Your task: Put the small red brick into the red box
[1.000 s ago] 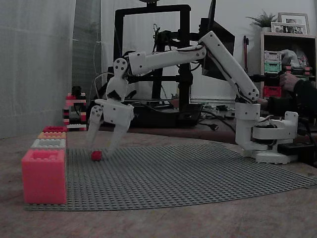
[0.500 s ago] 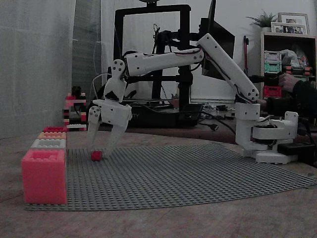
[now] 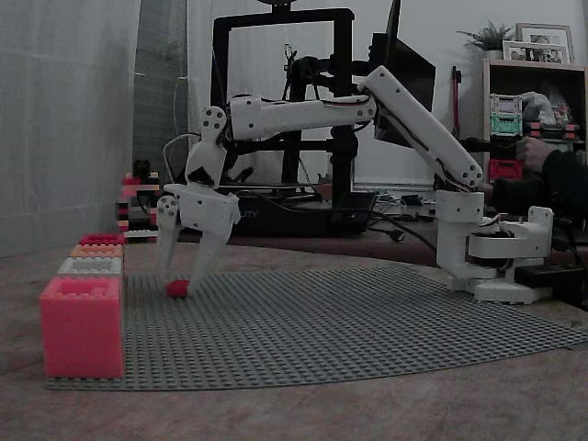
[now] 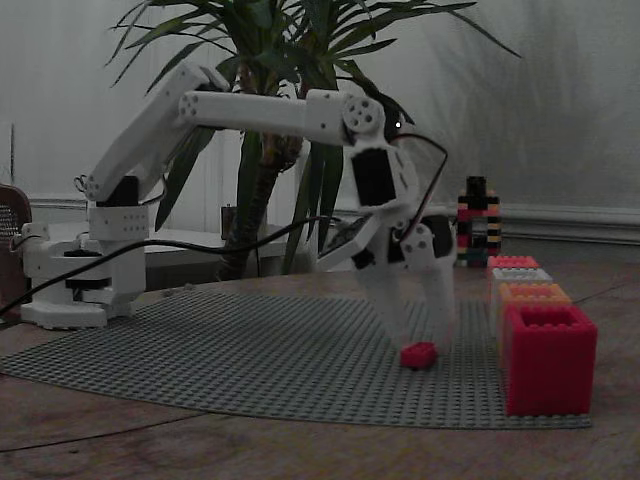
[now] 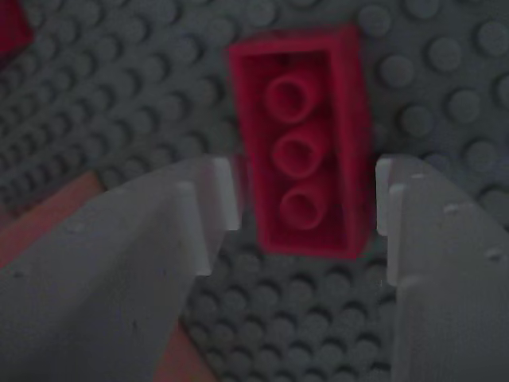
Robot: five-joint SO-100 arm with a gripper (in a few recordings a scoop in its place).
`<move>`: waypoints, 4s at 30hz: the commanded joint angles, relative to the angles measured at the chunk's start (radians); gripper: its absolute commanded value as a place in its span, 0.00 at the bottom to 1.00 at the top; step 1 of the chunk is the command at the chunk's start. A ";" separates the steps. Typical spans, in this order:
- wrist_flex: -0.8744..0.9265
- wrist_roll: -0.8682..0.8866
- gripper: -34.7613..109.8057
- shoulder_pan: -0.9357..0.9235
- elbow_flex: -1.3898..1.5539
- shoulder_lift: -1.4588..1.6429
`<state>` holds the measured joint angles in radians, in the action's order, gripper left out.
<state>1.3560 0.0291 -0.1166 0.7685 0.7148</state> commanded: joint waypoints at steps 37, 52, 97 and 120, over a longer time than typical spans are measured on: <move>-0.304 -0.189 0.24 -0.152 -0.709 -0.207; -0.360 -0.179 0.34 -0.149 -0.557 -0.201; 0.044 -0.038 0.24 0.075 2.062 2.494; 0.049 -0.015 0.24 0.084 2.092 2.507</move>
<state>1.3837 -0.0061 -0.0276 2.8486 3.2091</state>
